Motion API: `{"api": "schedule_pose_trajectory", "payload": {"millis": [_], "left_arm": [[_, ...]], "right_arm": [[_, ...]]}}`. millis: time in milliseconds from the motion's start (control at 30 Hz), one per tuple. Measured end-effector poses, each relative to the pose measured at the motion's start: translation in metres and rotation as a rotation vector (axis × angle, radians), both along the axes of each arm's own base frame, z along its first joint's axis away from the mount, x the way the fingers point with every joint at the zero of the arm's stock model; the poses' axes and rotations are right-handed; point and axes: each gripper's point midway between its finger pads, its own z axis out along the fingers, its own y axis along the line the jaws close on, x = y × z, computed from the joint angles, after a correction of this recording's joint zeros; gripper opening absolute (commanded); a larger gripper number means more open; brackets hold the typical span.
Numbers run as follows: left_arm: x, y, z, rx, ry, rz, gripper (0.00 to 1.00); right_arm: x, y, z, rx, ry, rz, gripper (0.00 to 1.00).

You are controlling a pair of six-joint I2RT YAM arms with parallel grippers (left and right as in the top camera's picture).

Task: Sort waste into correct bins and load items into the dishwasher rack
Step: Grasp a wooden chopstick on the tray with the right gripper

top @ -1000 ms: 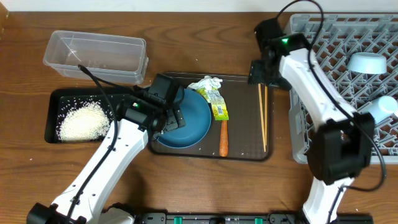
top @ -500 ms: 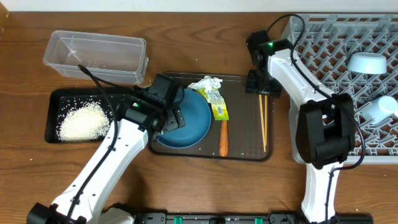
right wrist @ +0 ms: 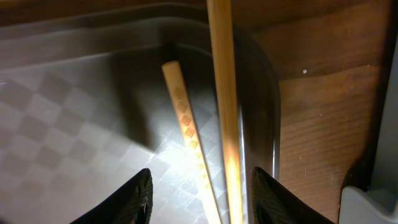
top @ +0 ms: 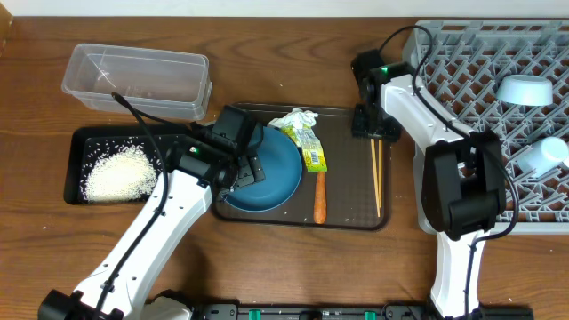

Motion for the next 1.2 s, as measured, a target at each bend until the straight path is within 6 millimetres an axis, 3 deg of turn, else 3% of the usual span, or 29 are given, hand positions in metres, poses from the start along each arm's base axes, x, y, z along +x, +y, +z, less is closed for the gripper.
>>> {"api": "schedule_pose_trajectory", "payload": {"millis": [233,400,633,833,1200], "left_arm": [[0.000,0.000,0.000,0.000,0.000,0.000,0.99],[0.000,0.000,0.000,0.000,0.000,0.000,0.99],[0.000,0.000,0.000,0.000,0.000,0.000,0.99],[0.000,0.000,0.000,0.000,0.000,0.000,0.99],[0.000,0.000,0.000,0.000,0.000,0.000,0.99]], "right_arm": [[-0.003,-0.002,-0.006,-0.011,0.013,0.010,0.47],[-0.004,-0.003,-0.009,-0.014,0.012,0.016,0.27],[-0.008,-0.004,-0.016,-0.014,0.022,0.017,0.21],[-0.007,0.000,-0.016,0.007,0.020,0.018,0.05],[-0.009,0.003,-0.016,0.024,0.026,0.017,0.01]]}}
